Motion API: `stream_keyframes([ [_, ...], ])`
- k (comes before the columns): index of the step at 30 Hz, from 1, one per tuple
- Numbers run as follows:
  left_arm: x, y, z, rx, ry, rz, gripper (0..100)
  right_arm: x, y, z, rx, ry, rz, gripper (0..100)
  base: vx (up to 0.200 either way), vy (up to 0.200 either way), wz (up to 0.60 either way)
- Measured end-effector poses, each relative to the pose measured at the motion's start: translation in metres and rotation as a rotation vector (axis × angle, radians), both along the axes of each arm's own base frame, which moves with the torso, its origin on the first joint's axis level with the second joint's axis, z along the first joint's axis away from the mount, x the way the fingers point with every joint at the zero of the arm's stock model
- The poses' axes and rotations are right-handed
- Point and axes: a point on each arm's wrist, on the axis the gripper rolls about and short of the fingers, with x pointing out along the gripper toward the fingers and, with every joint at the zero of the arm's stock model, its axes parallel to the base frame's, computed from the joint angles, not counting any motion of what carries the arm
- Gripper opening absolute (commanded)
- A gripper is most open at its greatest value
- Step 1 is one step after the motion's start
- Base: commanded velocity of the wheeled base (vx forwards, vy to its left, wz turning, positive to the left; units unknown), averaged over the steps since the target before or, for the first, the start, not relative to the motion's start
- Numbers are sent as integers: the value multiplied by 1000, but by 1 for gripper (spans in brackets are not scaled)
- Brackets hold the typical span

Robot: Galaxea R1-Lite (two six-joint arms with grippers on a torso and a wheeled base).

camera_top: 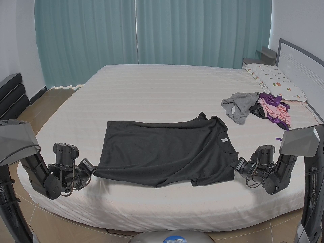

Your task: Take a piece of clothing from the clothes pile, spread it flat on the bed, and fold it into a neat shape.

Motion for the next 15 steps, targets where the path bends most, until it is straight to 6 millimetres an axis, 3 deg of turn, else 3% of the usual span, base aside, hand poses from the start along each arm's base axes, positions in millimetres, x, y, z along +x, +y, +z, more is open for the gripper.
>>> stream_keyframes([
  [15, 25, 1, 1, -74, -96, 61, 0, 79, 5, 48, 13, -104, -25, 0, 0, 0, 0],
])
